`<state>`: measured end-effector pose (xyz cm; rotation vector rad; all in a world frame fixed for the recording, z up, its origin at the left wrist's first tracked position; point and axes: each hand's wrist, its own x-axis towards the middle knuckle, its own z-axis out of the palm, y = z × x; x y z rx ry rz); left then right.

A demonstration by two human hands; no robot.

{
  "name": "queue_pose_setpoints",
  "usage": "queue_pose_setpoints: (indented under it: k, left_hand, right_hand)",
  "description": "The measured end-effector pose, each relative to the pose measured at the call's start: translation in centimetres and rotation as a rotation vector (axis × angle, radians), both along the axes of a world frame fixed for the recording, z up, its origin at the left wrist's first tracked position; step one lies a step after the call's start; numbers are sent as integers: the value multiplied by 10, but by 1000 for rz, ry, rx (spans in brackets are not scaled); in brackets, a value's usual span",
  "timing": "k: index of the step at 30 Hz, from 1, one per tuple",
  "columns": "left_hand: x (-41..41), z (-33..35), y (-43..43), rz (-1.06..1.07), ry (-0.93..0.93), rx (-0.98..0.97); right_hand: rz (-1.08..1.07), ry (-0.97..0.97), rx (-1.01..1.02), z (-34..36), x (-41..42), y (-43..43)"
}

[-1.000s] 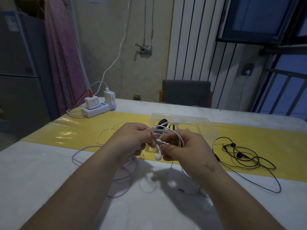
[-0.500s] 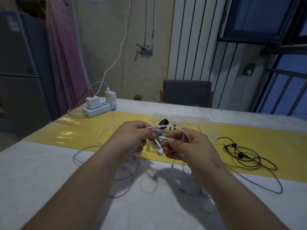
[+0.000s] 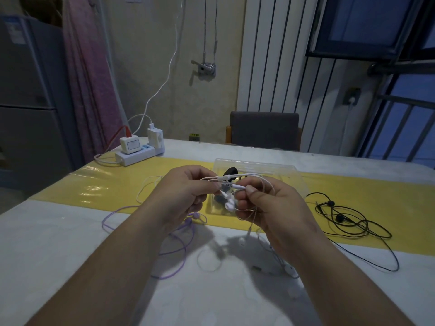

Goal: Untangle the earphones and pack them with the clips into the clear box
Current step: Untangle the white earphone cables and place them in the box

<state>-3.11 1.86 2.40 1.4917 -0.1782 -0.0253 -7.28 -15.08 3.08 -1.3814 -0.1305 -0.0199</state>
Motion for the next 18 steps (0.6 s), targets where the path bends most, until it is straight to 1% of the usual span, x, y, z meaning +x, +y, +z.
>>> queue_pose_setpoints:
  k: [4, 7, 10, 12, 15, 18]
  left_hand:
    - [1, -1, -1, 15, -64, 41]
    - [4, -3, -1, 82, -99, 60]
    - [7, -5, 1, 158, -106, 31]
    - [7, -5, 2, 182, -123, 47]
    - [5, -5, 2, 197, -148, 110]
    - [4, -3, 0, 193, -140, 135]
  right_hand:
    - [-21, -33, -99, -1, -1, -1]
    - [14, -26, -60, 0, -3, 1]
    - [41, -49, -67, 0, -4, 2]
    - [24, -96, -108, -2, -3, 2]
    - [-37, -236, -239, -4, -2, 0]
    - [-35, -282, -249, -3, -2, 0]
